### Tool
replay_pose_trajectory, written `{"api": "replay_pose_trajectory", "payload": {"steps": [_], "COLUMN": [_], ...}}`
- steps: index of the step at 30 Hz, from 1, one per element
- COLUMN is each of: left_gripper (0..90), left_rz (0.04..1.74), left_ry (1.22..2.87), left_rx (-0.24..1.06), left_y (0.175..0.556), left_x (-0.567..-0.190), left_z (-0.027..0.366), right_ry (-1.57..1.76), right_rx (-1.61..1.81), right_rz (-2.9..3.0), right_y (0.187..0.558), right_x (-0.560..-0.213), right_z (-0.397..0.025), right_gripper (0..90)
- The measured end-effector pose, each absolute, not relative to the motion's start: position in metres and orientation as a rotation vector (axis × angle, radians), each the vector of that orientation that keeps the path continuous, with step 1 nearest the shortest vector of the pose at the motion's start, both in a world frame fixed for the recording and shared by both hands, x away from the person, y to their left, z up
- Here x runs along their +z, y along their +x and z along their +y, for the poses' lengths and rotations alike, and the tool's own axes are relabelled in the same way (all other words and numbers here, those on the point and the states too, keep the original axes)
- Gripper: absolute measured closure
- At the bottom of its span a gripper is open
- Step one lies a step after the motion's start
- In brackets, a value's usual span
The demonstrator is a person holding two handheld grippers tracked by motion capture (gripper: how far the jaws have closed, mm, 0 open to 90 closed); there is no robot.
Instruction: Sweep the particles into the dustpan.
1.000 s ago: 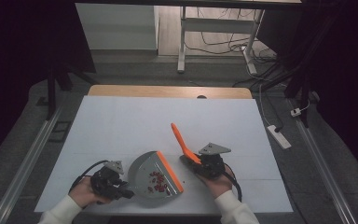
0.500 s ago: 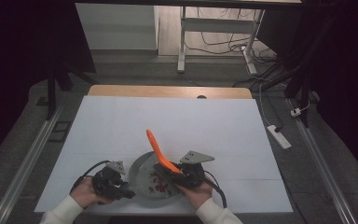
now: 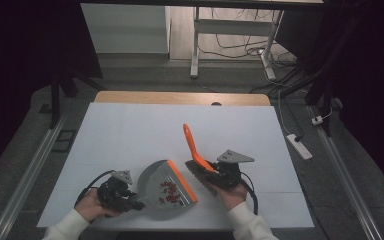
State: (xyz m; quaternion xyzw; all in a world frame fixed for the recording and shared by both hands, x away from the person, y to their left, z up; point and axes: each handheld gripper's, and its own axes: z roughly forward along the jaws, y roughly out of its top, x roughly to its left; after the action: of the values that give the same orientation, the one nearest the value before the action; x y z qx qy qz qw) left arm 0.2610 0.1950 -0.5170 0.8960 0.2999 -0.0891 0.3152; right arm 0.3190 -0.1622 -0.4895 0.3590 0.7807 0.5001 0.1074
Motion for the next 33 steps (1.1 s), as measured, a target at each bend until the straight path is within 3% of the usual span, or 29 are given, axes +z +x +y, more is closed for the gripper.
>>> {"api": "replay_pose_trajectory", "payload": {"steps": [15, 33], "left_gripper": [61.9, 61.9], "left_rz": [0.832, 0.896], "left_ry": [2.339, 2.268], "left_rx": [-0.215, -0.167], "left_y": [0.262, 0.263], "left_x": [-0.515, -0.509], "left_z": [0.203, 0.212], "right_ry": [1.143, 1.108], "right_rx": [1.302, 1.365], "right_rz": [2.272, 2.165], "right_y": [0.341, 0.339], "right_x": [-0.509, -0.479], "right_z": [-0.177, -0.218], "right_gripper": [70.4, 70.5]}}
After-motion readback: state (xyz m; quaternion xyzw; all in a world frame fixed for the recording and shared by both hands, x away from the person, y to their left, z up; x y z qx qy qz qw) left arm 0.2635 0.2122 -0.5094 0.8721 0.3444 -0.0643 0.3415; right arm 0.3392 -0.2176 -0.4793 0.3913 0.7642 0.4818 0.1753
